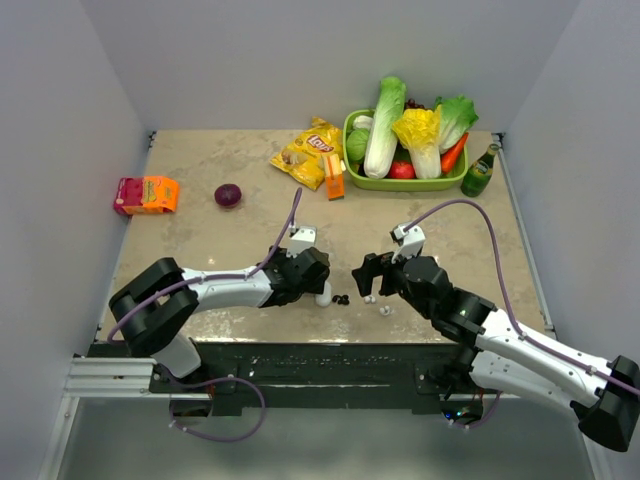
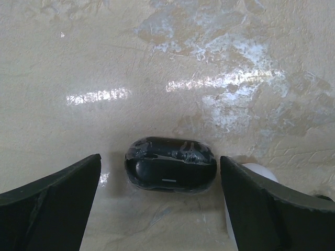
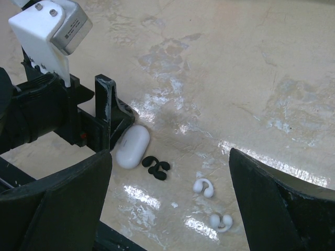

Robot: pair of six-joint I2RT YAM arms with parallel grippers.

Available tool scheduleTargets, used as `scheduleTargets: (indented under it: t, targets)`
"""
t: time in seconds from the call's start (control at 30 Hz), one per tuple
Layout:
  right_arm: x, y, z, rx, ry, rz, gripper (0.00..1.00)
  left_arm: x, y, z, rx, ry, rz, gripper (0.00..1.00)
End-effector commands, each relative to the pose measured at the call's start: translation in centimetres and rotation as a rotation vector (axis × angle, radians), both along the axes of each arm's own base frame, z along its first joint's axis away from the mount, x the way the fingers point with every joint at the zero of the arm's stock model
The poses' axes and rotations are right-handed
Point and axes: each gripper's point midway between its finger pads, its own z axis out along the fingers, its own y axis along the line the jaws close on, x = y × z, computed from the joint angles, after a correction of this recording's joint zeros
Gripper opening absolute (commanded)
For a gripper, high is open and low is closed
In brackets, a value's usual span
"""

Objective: Insert the wireless bluetooth earbuds into the charging case
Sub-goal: Pick up the charging case at the center of the board.

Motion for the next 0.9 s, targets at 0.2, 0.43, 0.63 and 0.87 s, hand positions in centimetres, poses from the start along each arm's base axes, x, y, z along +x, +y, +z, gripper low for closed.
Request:
scheduleTargets:
  t: [0.2, 0.43, 0.63, 0.87]
  targets:
    - [0.0, 0.4, 0.3, 0.028, -0.007, 0.009, 0.96, -0.4, -0.6, -0.4, -0.031, 0.009, -0.023, 0.92]
    - [-0.1, 0.3, 0.3, 0.027, -0.007, 0.008, 0.96, -0.9, -0.6, -1.1, -0.023, 0.029, -0.041, 0.87]
    - [0.0, 0.3, 0.3, 0.028, -0.006, 0.006, 0.96, -1.0, -0.9, -1.7, -0.021, 0.044, -0.049, 0.88]
    - [-0.1, 0.3, 0.3, 0.027, -0.007, 0.006, 0.96, -0.8, -1.0, -1.9, 0.008, 0.046, -0.066, 0.91]
